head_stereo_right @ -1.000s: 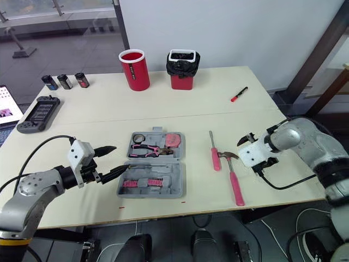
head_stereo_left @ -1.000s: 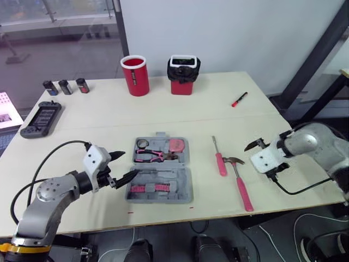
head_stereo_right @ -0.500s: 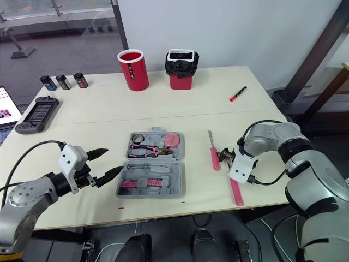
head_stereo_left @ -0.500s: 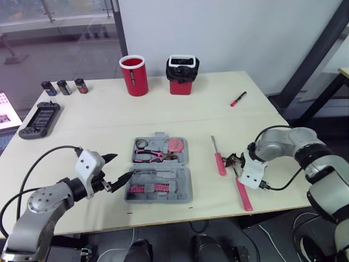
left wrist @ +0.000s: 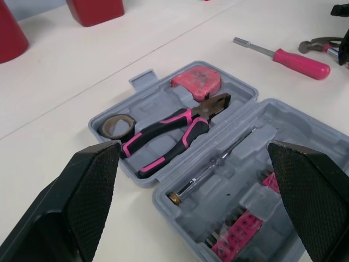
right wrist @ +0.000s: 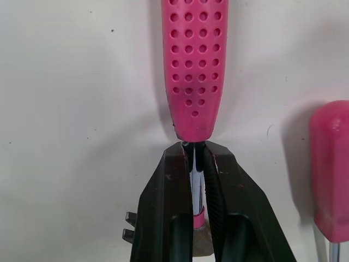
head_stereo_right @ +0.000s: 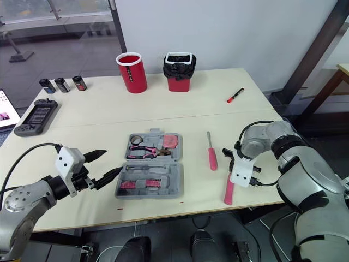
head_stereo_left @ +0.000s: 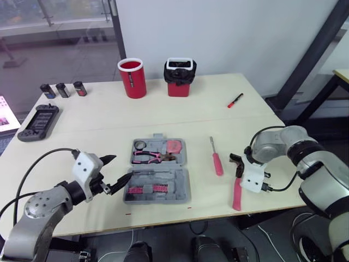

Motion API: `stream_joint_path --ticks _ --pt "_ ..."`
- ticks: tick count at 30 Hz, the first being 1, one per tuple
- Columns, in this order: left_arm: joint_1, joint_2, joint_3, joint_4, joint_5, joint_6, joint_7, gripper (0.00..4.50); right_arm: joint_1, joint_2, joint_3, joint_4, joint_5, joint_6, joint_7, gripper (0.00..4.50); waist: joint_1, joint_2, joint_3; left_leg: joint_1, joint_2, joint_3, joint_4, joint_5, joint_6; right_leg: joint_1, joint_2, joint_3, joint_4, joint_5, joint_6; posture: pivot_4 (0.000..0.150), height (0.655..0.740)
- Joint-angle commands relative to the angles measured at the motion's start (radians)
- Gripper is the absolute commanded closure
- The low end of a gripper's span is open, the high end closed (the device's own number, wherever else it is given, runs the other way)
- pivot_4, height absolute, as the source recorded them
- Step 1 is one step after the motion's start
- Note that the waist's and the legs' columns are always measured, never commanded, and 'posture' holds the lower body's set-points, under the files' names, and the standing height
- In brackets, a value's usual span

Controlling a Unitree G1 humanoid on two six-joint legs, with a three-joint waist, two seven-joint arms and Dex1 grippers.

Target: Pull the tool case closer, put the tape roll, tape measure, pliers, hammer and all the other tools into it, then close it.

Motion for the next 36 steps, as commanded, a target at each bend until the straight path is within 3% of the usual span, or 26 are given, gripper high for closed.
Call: stream_joint_path --ticks 1,4,6,9,11,14,19,25,33,34,36 --pt "-0.011 0.001 -0.006 -0.015 0.010 -0.017 0.001 0.00 -0.009 -0.082 -0.049 0.016 0.169 -0.048 0.198 4.45 0.007 0.002 0.001 0.000 0.000 0.000 0.000 0.000 0.000 0.000 0.000 0.000 0.000 0.000 0.000 0.150 0.7400" --pt "-0.016 0.003 -0.008 -0.007 0.010 -0.023 -0.004 0.00 0.046 -0.184 -0.099 -0.117 0.453 0.033 0.448 4.45 0.018 0.003 0.003 -0.001 -0.001 0.000 0.000 0.000 0.000 0.000 -0.001 0.000 -0.001 0.000 0.001 0.150 0.7400" --pt "-0.024 0.004 -0.011 0.001 0.011 -0.026 -0.009 0.00 0.138 -0.258 -0.192 -0.306 0.671 0.321 0.629 4.45 0.023 0.003 0.003 -0.001 -0.001 0.000 0.000 0.000 0.000 0.000 -0.001 0.000 -0.001 -0.001 0.001 0.150 0.7400" --pt "-0.038 0.004 -0.020 0.018 0.016 -0.029 -0.017 0.00 0.252 -0.292 -0.347 -0.549 0.843 0.900 0.747 4.45 0.019 0.004 0.003 0.000 0.000 0.000 -0.001 0.000 0.000 0.000 -0.001 0.000 0.000 -0.001 0.001 0.150 0.7400" --pt "-0.047 0.004 -0.025 0.030 0.019 -0.031 -0.023 0.00 0.310 -0.279 -0.447 -0.656 0.868 1.196 0.677 4.45 0.017 0.005 0.003 0.001 0.000 0.000 0.000 0.000 0.000 0.000 0.000 0.000 0.001 0.000 -0.001 0.150 0.7400" --pt "-0.049 0.016 -0.056 0.050 0.058 -0.053 -0.037 0.00 0.348 -0.174 -0.609 -0.706 0.879 1.686 0.423 4.45 0.021 0.005 0.003 0.001 0.000 0.001 0.002 0.000 0.000 -0.001 0.000 0.001 0.001 0.001 -0.002 0.150 0.7400" --pt "-0.091 -0.020 -0.033 0.043 -0.010 0.000 -0.012 0.00 0.450 -0.036 -0.851 -0.781 0.926 2.219 0.127 4.45 0.051 0.004 0.003 -0.006 0.000 -0.001 0.002 0.000 0.000 -0.005 0.000 -0.001 -0.001 0.000 -0.001 0.150 0.7400" --pt "-0.101 -0.011 -0.017 0.028 -0.029 0.017 -0.014 0.00 0.550 0.065 -0.968 -0.855 1.011 2.469 -0.004 4.45 0.053 0.004 0.002 -0.022 -0.001 -0.001 0.006 0.000 0.000 -0.018 0.000 -0.001 0.000 0.001 0.000 0.150 0.7400" --pt "-0.094 -0.014 -0.037 0.013 -0.027 0.014 -0.012 0.00 0.633 0.155 -0.929 -0.924 1.048 2.427 -0.093 4.45 0.046 0.001 0.000 -0.018 0.000 -0.001 0.008 0.000 0.000 -0.014 0.001 -0.001 0.001 0.001 0.000 0.150 0.7400" --pt "-0.095 -0.013 -0.043 0.015 -0.022 0.013 -0.014 0.00 0.634 0.159 -0.929 -0.920 1.051 2.417 -0.100 3.58 0.046 0.001 0.000 -0.018 0.000 -0.001 0.008 0.000 0.000 -0.014 0.001 -0.001 0.001 0.001 0.000 0.150 0.7400" --pt "-0.103 -0.013 -0.051 0.020 -0.018 0.010 -0.017 0.00 0.637 0.163 -0.935 -0.923 1.057 2.380 -0.114 2.84 0.046 0.000 0.000 -0.018 0.000 -0.001 0.008 0.000 0.000 -0.014 0.001 -0.001 0.001 0.001 0.000 0.150 0.7400"
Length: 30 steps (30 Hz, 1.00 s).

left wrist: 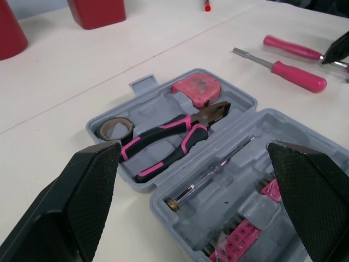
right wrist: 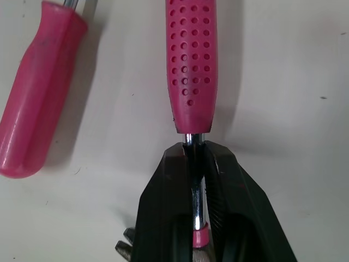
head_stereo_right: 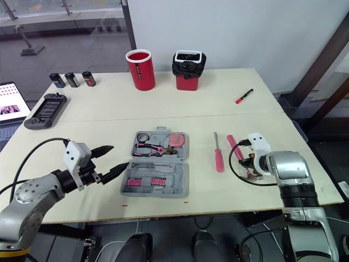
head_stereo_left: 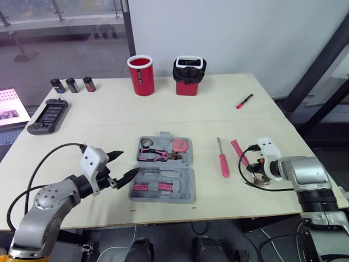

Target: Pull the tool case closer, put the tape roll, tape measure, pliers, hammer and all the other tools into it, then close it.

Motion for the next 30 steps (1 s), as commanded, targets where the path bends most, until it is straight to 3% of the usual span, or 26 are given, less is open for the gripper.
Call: stream_joint_path --ticks 1,5,6,12,21,25,30 --pt "-0.015 0.008 -0.005 -0.023 0.002 -0.013 -0.008 0.00 0.008 0.011 -0.006 -0.021 0.032 -0.054 -0.024 2.24 -0.001 -0.001 -0.001 0.000 0.000 0.000 0.000 0.000 0.000 0.000 0.000 0.000 0.000 0.000 0.000 0.150 0.7400" --pt "-0.011 0.028 -0.035 -0.018 0.042 -0.047 -0.033 0.00 0.137 -0.023 0.002 -0.162 0.045 -0.257 0.003 0.27 0.004 -0.001 -0.001 0.000 0.000 0.000 0.000 0.000 0.000 0.000 0.000 0.000 0.000 0.000 0.000 0.150 0.7400" --pt "-0.008 0.029 -0.039 -0.018 0.045 -0.054 -0.042 0.00 0.167 -0.022 -0.012 -0.190 0.053 -0.299 0.002 0.07 0.006 -0.001 -0.001 0.000 0.000 0.000 -0.001 0.000 0.000 0.000 0.000 0.000 0.000 0.000 0.001 0.150 0.7400" --pt "-0.008 0.038 -0.040 -0.015 0.045 -0.064 -0.064 0.00 0.283 -0.018 -0.126 -0.126 0.076 -0.548 -0.049 0.07 0.001 -0.001 0.000 0.000 0.000 0.000 0.000 0.000 0.000 0.000 0.000 0.001 0.000 -0.001 0.001 0.150 0.7400" --pt "-0.042 0.039 -0.048 -0.003 0.044 -0.052 -0.066 0.00 0.284 -0.004 -0.101 -0.057 0.102 -0.552 -0.051 0.07 0.000 -0.001 -0.001 0.001 0.000 0.000 0.000 0.000 0.000 0.001 0.000 0.000 0.000 0.000 0.000 0.150 0.7400" --pt "-0.038 0.044 -0.041 -0.006 0.043 -0.046 -0.065 0.00 0.285 -0.022 -0.077 -0.008 0.082 -0.530 -0.056 1.25 0.001 -0.001 -0.001 0.001 0.000 0.000 0.000 0.000 0.000 0.001 0.000 0.000 0.000 0.000 0.000 0.150 0.7400" --pt "-0.025 0.055 -0.023 -0.011 0.036 -0.042 -0.064 0.00 0.285 -0.019 -0.105 -0.013 0.125 -0.488 -0.046 3.68 0.001 -0.002 -0.001 0.001 0.000 0.000 0.001 0.000 0.000 0.002 0.000 0.000 -0.001 0.000 0.000 0.150 0.7400"
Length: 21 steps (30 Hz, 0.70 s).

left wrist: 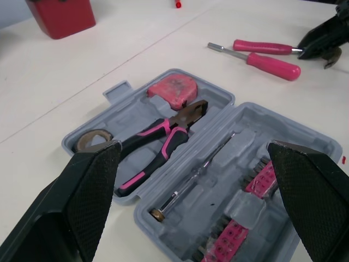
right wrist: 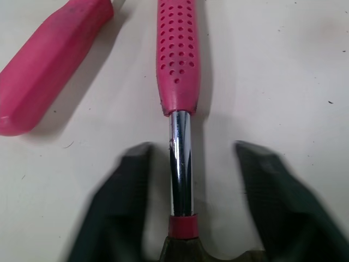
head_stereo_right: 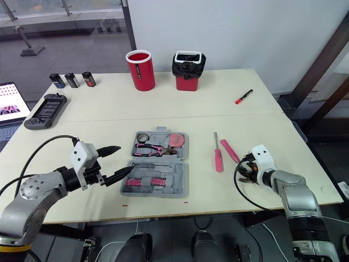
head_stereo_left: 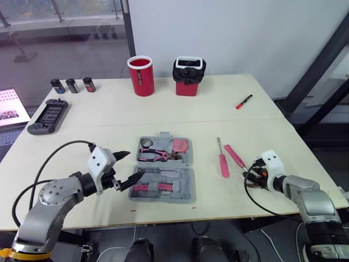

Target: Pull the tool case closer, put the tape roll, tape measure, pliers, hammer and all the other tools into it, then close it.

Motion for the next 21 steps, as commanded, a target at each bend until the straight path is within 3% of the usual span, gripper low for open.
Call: stream_joint_path --ticks 1,2,8,14,21 --pt "0.012 0.018 0.034 -0.024 -0.004 -0.002 0.000 0.00 0.008 -0.020 -0.016 -0.003 0.034 0.034 0.022 4.18 0.000 0.000 0.000 0.000 0.000 0.000 0.000 0.000 0.000 0.000 0.000 0.000 0.000 0.000 0.000 0.150 0.7400" --pt "0.015 0.021 0.037 -0.024 -0.004 -0.003 -0.001 0.00 0.001 -0.026 -0.020 -0.009 0.046 0.040 0.033 4.46 0.000 0.000 0.000 0.000 0.000 0.000 0.000 0.000 0.000 0.000 0.000 0.000 0.000 0.000 0.000 0.150 0.7400" --pt "0.038 0.055 0.085 0.009 -0.012 -0.023 -0.030 0.00 -0.087 -0.099 -0.028 -0.030 0.076 0.043 0.088 4.46 -0.002 0.002 0.001 0.000 0.000 0.000 0.000 0.000 0.000 -0.001 0.000 0.000 0.000 0.000 0.000 0.150 0.7400" --pt "0.098 0.116 0.168 0.085 -0.001 -0.078 -0.107 0.00 -0.294 -0.211 0.191 -0.006 -0.044 -0.117 0.238 4.46 -0.024 0.004 0.002 -0.001 0.000 0.001 -0.002 0.000 0.000 -0.004 0.000 0.000 0.000 0.000 0.000 0.150 0.7400" --pt "0.190 0.161 0.277 0.162 -0.014 -0.131 -0.180 0.00 -0.597 -0.185 0.474 -0.113 -0.095 -0.017 0.468 4.46 -0.031 0.004 0.002 -0.003 0.001 0.001 -0.005 0.000 0.000 -0.008 0.001 0.000 0.000 0.000 0.000 0.150 0.7400"
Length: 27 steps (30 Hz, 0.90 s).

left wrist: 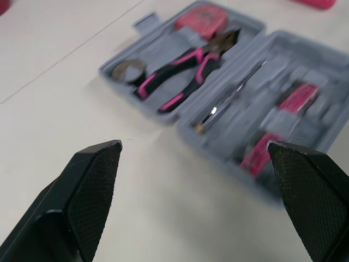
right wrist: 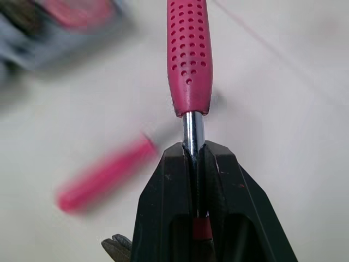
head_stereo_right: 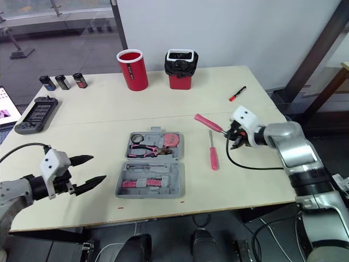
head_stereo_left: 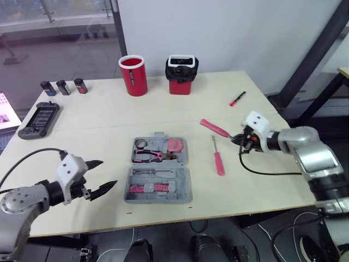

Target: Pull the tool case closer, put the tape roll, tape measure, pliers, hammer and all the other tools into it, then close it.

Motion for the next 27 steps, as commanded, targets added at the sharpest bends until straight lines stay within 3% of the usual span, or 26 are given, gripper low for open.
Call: stream_joint_path --ticks 1,8,15,27 --pt "0.032 0.005 0.063 -0.001 -0.009 -0.025 -0.014 0.00 -0.105 0.004 0.159 -0.101 -0.087 0.001 0.100 4.46 0.005 0.000 0.000 0.000 0.000 0.000 -0.001 0.000 0.000 -0.001 0.000 0.000 0.000 0.000 0.000 0.150 0.7400" --pt "0.057 0.006 0.075 -0.009 0.007 -0.016 0.010 0.00 -0.169 0.073 0.327 -0.263 -0.076 0.202 0.208 4.46 0.017 -0.001 0.000 -0.001 0.000 0.000 -0.002 0.000 0.000 -0.002 0.000 0.000 -0.001 -0.001 0.001 0.150 0.7400" --pt "0.111 -0.018 0.109 -0.083 -0.008 0.004 0.051 0.00 -0.201 0.212 0.432 -0.309 -0.084 0.375 0.147 4.46 0.008 -0.001 0.000 -0.001 0.000 0.000 -0.001 0.000 0.000 -0.002 0.000 0.000 0.000 0.000 -0.001 0.150 0.7400" --pt "0.163 -0.017 0.104 -0.206 0.000 0.070 0.079 0.00 -0.206 0.342 0.585 -0.192 -0.159 0.331 0.045 4.46 0.006 -0.001 0.000 0.000 0.000 0.000 -0.001 0.000 0.000 -0.002 0.000 -0.001 0.001 0.000 -0.001 0.150 0.7400"
